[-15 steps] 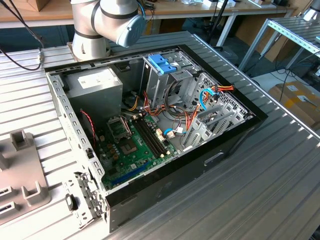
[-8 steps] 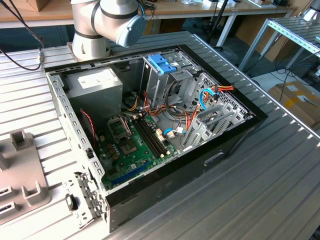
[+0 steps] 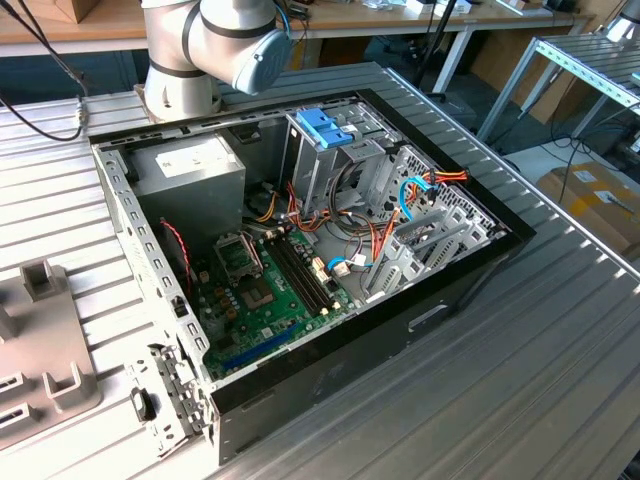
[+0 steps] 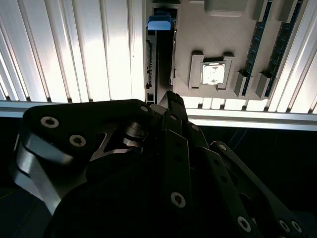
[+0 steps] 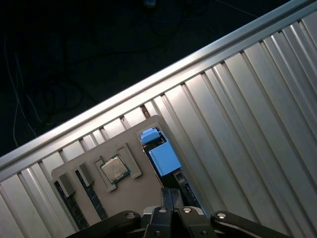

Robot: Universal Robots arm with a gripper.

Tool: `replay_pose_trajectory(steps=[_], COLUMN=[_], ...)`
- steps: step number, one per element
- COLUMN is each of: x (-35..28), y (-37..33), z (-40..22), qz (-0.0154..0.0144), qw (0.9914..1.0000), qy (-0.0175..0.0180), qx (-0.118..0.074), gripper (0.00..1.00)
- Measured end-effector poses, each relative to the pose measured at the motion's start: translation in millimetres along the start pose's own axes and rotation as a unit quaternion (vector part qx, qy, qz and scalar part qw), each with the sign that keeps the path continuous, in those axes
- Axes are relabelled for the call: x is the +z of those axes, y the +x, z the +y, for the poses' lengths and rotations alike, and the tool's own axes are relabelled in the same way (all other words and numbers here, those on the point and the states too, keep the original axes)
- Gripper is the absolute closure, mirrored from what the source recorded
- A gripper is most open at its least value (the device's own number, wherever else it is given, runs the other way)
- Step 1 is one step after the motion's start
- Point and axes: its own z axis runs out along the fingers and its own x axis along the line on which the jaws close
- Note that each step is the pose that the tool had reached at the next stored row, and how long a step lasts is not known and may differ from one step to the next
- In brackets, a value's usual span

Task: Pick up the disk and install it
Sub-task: 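Pick up the disk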

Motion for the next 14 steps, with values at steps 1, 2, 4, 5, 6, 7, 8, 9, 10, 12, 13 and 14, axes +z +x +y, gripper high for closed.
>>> replay_pose_trajectory(steps=[1, 2, 4, 5, 6, 7, 8, 9, 10, 12, 13, 14], x=[0.0, 0.0, 0.0, 0.0, 0.0, 0.0, 0.0, 0.0, 0.0, 0.0, 0.0, 0.0], y=[0.0, 0.0, 0.0, 0.0, 0.0, 0.0, 0.0, 0.0, 0.0, 0.0, 0.0, 0.0], z=[0.0, 0.0, 0.0, 0.0, 0.0, 0.0, 0.0, 0.0, 0.0, 0.0, 0.0, 0.0], qz=[0.0000, 0.0000, 0.0000, 0.0000, 0.0000, 0.0000, 0.0000, 0.0000, 0.0000, 0.0002, 0.0003, 0.0004], qw=[1.00000, 1.00000, 1.00000, 1.00000, 1.00000, 1.00000, 1.00000, 1.00000, 1.00000, 0.99993, 0.99983, 0.99958], qy=[0.0000, 0.0000, 0.0000, 0.0000, 0.0000, 0.0000, 0.0000, 0.0000, 0.0000, -0.0001, -0.0001, -0.0002], qx=[0.000, 0.000, 0.000, 0.000, 0.000, 0.000, 0.000, 0.000, 0.000, -0.012, -0.019, -0.029], gripper=[0.89, 0.89, 0.89, 0.89, 0.89, 0.89, 0.89, 0.89, 0.89, 0.89, 0.89, 0.89])
